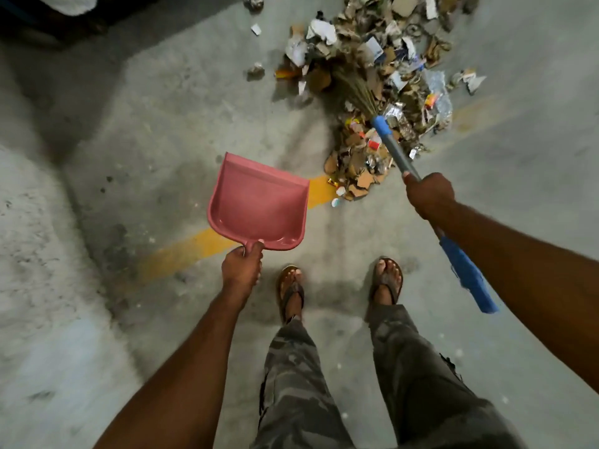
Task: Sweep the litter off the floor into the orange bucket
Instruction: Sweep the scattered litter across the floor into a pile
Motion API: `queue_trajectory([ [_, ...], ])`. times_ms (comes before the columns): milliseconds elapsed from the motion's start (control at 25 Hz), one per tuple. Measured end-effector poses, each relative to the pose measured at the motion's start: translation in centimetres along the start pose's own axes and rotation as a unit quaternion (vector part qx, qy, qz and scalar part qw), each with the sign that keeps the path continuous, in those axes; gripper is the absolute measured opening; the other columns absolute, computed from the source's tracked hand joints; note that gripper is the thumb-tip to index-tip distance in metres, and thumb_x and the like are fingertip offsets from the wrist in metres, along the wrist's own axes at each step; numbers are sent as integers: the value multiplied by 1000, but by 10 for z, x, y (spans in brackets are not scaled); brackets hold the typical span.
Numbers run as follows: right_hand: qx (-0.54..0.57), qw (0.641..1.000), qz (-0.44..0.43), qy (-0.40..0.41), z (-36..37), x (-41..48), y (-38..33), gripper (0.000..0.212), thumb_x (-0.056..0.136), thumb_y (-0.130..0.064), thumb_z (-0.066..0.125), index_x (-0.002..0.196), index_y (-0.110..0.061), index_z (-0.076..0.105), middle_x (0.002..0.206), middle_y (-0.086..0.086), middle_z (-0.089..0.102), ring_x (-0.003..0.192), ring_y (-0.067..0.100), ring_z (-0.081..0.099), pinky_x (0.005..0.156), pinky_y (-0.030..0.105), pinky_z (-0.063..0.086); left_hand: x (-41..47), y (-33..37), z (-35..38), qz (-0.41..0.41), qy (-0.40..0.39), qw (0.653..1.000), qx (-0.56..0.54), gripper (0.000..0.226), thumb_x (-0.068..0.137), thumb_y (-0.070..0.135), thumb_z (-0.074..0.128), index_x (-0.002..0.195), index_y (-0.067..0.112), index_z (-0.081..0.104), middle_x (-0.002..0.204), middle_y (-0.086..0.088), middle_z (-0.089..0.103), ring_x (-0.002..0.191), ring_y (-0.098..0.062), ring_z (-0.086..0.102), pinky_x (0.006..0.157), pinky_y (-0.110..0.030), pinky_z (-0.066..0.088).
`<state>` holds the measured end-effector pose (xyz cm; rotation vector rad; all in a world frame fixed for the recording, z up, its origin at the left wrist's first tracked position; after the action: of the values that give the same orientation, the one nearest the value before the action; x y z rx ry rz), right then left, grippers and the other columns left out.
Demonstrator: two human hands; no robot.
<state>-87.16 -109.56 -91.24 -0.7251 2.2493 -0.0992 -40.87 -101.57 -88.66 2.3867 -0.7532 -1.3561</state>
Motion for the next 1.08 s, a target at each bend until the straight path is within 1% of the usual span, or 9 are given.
queue_trajectory([
  [160,38,999,-14,8,-42,14,-9,66,94,-65,54,104,-1,67,91,18,72,60,31,68,47,29,49,-22,25,38,-16,18,997,-67,36,95,39,68,73,10,66,53,-2,57,40,-17,46,41,-22,37],
  [280,27,999,-33,-6,-53,6,1,66,94,-66,52,102,-2,65,89,17,71,55,28,65,45,28,47,-40,37,59,-9,25,995,-95,35,95,38,68,74,10,65,56,-2,56,40,-15,45,39,-21,36],
  [360,6,999,-45,-20,-53,-7,19,69,91,-70,50,97,-3,66,89,18,71,60,31,67,49,33,53,-54,32,65,-6,30,994,-106,33,95,36,68,74,10,64,56,-3,54,39,-14,44,37,-20,34],
  [480,-35,995,-83,-47,-41,-35,55,67,90,-73,46,82,-9,62,82,16,70,68,36,68,65,46,61,-73,1,68,-14,36,993,-110,34,95,37,67,73,10,64,54,-3,54,38,-14,44,40,-21,36],
  [560,-52,991,-94,-84,-29,-58,84,61,93,-71,48,75,-13,58,76,14,67,69,35,68,67,49,62,-85,-31,63,-26,50,993,-102,37,94,40,66,73,9,65,54,-3,55,38,-15,45,44,-23,38],
  [720,-151,969,-112,-159,2,-84,156,61,96,-71,45,78,-14,59,77,10,64,72,31,66,69,44,60,-113,-107,66,-60,68,994,-69,40,95,40,67,70,8,64,51,-4,55,36,-16,47,49,-25,42],
  [880,-240,942,-89,-219,2,-73,244,58,96,-69,45,75,-17,56,76,9,62,67,26,62,57,31,48,-148,-149,103,-96,45,990,-96,36,99,30,67,69,11,60,49,-1,48,32,-8,39,36,-18,33],
  [960,-251,943,-48,-211,-18,-52,272,62,93,-73,47,76,-14,57,75,9,62,65,27,63,53,30,47,-159,-151,128,-109,29,988,-105,35,98,30,66,68,12,61,47,1,49,35,-10,40,37,-19,32],
  [1080,-247,956,-26,-154,-54,3,270,68,91,-73,50,85,-7,63,82,14,67,71,32,67,60,36,54,-164,-123,163,-105,10,989,-106,34,98,32,66,72,11,63,47,2,51,39,-13,43,40,-21,34],
])
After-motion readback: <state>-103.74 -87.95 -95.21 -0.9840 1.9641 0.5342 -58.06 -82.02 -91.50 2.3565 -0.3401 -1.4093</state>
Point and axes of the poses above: each hand's wrist, its own x-axis towards the middle knuckle, its own z-axis out of the palm, y = z × x, the point moved 8 cm from there along x, towards the middle knuckle
